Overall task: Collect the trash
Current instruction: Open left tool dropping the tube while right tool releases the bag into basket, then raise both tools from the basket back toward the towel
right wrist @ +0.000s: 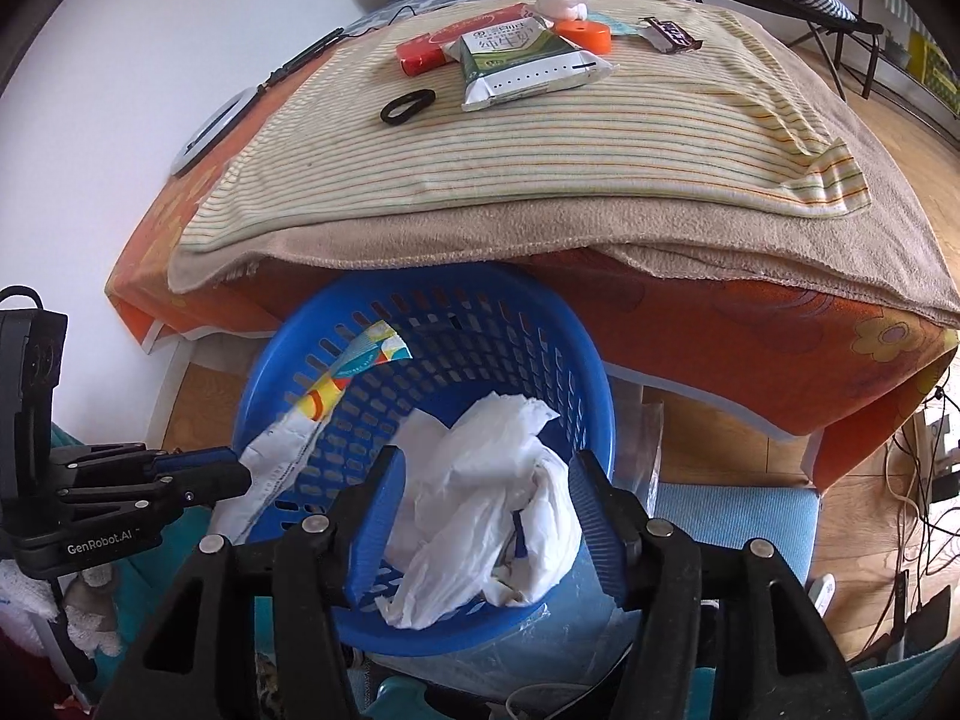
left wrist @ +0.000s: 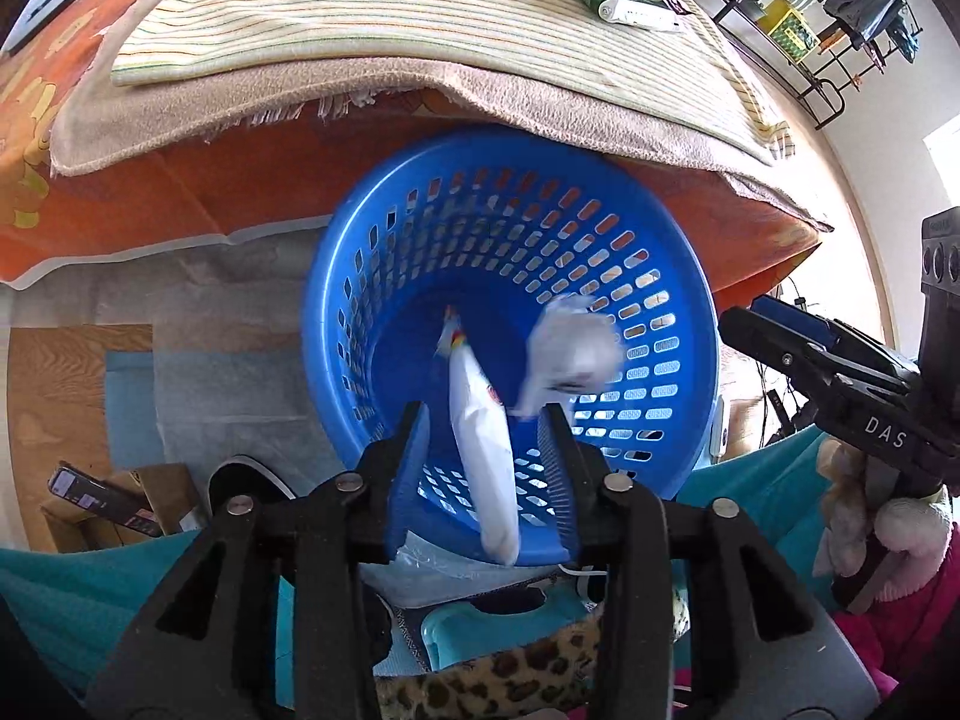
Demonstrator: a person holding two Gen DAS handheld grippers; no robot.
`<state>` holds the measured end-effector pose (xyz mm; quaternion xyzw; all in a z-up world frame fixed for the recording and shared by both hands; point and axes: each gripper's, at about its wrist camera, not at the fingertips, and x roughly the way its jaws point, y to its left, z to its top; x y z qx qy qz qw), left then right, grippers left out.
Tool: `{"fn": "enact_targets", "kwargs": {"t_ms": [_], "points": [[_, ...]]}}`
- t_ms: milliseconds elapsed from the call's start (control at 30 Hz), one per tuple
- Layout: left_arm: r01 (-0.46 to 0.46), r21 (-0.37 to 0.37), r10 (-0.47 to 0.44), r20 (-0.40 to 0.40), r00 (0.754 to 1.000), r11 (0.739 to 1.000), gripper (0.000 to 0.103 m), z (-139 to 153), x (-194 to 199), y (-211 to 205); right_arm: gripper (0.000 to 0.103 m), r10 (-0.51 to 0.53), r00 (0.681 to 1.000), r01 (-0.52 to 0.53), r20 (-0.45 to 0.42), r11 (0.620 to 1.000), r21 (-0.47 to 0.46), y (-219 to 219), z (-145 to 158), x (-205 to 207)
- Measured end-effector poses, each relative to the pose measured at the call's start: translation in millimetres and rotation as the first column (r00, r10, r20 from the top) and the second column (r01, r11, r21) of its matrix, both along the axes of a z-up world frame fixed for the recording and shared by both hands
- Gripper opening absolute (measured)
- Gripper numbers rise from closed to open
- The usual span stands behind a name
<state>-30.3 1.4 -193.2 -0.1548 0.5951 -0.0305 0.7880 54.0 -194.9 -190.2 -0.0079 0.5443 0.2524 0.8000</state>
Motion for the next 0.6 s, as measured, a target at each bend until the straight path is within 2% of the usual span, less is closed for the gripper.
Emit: {"fn": "enact_targets", "kwargs": {"t_ms": [100, 233, 467, 567, 600], "points": [[0.000, 0.001, 0.000, -0.002, 1.000, 1.000, 0.041, -0.2, 0.9, 0.5, 0.069, -0.012, 1.000, 0.012, -0.007, 1.000, 0.000, -1.0, -1.0, 1.7], [0.002, -0.001, -0.002, -0.007, 1.000, 1.000, 0.041, -1.4, 1.8, 0.2, 0.072, -0.024, 1.000, 0.024, -0.018, 1.000, 0.000, -2.8, -2.2, 3.7], [-0.005, -0.004, 0.005, -0.003, 1.000, 1.000, 0.041, -0.7, 3.2, 0.7, 0.083, -0.035, 0.999, 0.035, -0.016, 0.999, -0.006, -4.4, -0.2, 5.4], [-0.010, -0.003, 0.010, 0.006, 1.000, 1.000, 0.054, 1.0, 4.0, 1.6, 0.084, -0.041, 0.999, 0.041, -0.003, 0.999, -0.023, -4.7, 2.0, 6.2], [-0.012, -0.003, 0.012, 0.010, 1.000, 1.000, 0.055, 1.6, 4.4, 1.8, 0.085, -0.042, 0.999, 0.041, -0.001, 0.999, -0.027, -4.7, 2.5, 6.7]]}}
